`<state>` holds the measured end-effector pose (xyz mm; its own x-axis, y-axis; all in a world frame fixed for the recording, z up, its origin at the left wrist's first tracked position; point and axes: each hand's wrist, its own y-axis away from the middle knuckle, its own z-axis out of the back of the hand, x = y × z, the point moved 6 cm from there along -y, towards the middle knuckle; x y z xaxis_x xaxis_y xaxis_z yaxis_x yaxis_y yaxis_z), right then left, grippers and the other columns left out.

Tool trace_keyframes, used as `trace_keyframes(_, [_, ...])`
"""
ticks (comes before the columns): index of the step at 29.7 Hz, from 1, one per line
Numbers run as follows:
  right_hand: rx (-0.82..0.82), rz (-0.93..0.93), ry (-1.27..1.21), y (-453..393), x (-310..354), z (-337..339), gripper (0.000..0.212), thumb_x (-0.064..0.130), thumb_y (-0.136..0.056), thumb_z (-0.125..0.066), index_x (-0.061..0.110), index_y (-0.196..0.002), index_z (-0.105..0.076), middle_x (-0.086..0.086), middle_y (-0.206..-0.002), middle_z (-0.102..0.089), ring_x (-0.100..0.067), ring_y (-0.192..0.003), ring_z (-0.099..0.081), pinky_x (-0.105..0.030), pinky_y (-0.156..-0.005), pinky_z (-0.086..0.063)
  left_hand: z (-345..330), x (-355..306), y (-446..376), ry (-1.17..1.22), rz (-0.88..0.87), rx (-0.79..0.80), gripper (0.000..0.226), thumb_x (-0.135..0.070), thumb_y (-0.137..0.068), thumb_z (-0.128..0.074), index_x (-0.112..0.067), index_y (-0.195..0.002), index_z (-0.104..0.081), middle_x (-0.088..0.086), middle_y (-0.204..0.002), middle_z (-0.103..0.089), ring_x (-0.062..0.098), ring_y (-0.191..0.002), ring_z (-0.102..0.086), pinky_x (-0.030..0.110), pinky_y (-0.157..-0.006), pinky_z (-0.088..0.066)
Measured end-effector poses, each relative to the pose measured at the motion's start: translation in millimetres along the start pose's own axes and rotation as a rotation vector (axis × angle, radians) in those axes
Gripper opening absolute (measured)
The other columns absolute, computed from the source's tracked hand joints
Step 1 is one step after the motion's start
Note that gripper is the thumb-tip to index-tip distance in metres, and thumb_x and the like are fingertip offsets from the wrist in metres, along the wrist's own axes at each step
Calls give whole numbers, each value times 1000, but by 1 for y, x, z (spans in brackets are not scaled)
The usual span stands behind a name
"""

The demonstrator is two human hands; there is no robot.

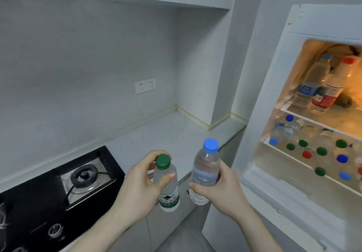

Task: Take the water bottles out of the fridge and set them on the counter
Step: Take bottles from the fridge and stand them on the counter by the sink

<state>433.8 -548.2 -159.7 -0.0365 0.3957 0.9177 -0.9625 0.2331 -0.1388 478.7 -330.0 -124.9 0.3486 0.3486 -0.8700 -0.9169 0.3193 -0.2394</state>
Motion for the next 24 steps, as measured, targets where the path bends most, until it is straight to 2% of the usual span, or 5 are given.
trace_keyframes(5, [228, 10, -6, -33, 0, -57, 39, 15, -68, -94, 24, -95, -67, 6, -88, -76, -13, -82, -72, -20, -71, -56, 37, 35, 17, -59, 123, -184, 28, -19, -89, -79, -31, -110, -65, -17, -112, -71, 9, -109, -66, 29, -93, -55])
trace_keyframes(11, [526, 45, 21, -65, 0, -138, 41, 23, -66, -94, 27, -97, -66, 4, -89, -75, -18, -84, -72, -34, -77, -59, 80, 65, 43, -136, 280, -401, 25, -24, -91, -77, -34, -111, -67, -21, -113, -71, 4, -112, -65, 26, -97, -51])
trace_keyframes(13, [586, 64, 22, -70, 6, -160, 41, 22, -67, -93, 28, -96, -65, 3, -87, -74, -19, -81, -70, -33, -74, -58, 92, 71, 55, -154, 320, -454, 24, -23, -91, -77, -34, -111, -67, -21, -111, -72, 2, -111, -66, 25, -98, -50])
trace_keyframes(18, [766, 139, 2, -67, 26, -209, 43, 18, -70, -90, 36, -100, -65, 9, -85, -73, -5, -71, -67, -24, -66, -55, 120, 76, 93, -180, 406, -608, 23, -19, -91, -77, -31, -109, -67, -16, -112, -72, 5, -110, -66, 26, -94, -52])
trace_keyframes(24, [994, 288, 9, -23, 74, -292, 45, 21, -68, -91, 35, -102, -64, 7, -90, -72, -13, -79, -68, -26, -70, -54, 171, 71, 183, -213, 514, -872, 26, -20, -91, -77, -34, -110, -67, -17, -112, -73, 4, -110, -67, 29, -92, -54])
